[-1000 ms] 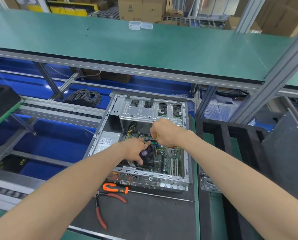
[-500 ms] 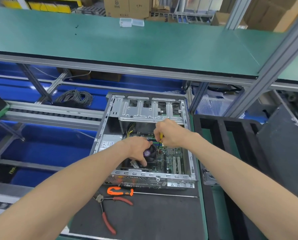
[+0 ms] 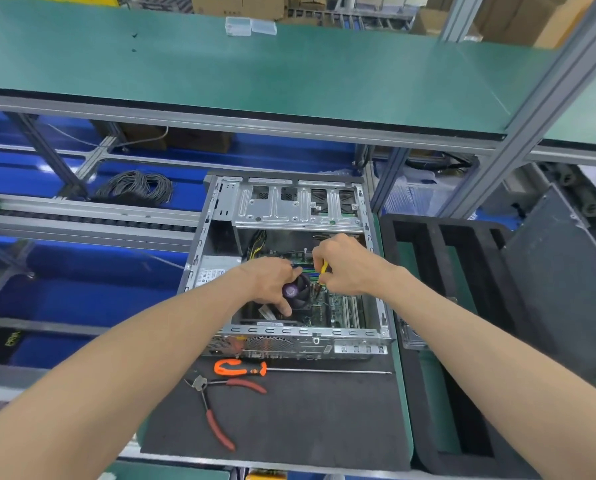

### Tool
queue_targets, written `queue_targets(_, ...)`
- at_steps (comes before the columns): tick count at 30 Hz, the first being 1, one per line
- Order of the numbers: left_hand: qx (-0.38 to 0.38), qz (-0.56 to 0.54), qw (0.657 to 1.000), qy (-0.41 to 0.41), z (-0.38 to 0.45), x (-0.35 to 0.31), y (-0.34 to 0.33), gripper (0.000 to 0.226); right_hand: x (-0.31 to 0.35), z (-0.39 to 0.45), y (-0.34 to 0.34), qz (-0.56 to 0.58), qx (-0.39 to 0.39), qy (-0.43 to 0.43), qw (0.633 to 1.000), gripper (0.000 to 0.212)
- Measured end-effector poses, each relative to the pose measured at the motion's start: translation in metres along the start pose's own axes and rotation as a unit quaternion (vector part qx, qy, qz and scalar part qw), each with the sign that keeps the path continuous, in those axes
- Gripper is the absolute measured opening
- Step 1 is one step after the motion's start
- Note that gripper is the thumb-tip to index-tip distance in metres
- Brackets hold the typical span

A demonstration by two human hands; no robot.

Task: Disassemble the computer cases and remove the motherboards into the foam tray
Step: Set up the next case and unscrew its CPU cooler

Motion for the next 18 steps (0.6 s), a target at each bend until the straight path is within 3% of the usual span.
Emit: queue_targets(18, 0.013, -0.016, 1.0, 0.008, -0.0007, 0.002, -0.0071, 0.111, 0.0024, -0.0043, -0.0058, -0.003, 0.001, -0.012, 1.0, 0.015)
Point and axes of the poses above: each hand's wrist, its own z-axis towards the middle knuckle, its own y-axis out of the back of the hand, x = y × z, the point moved 8 cm from there along z, towards the middle knuckle, and after that the axes turned 15 degrees about -y, right-handed, at the moved point
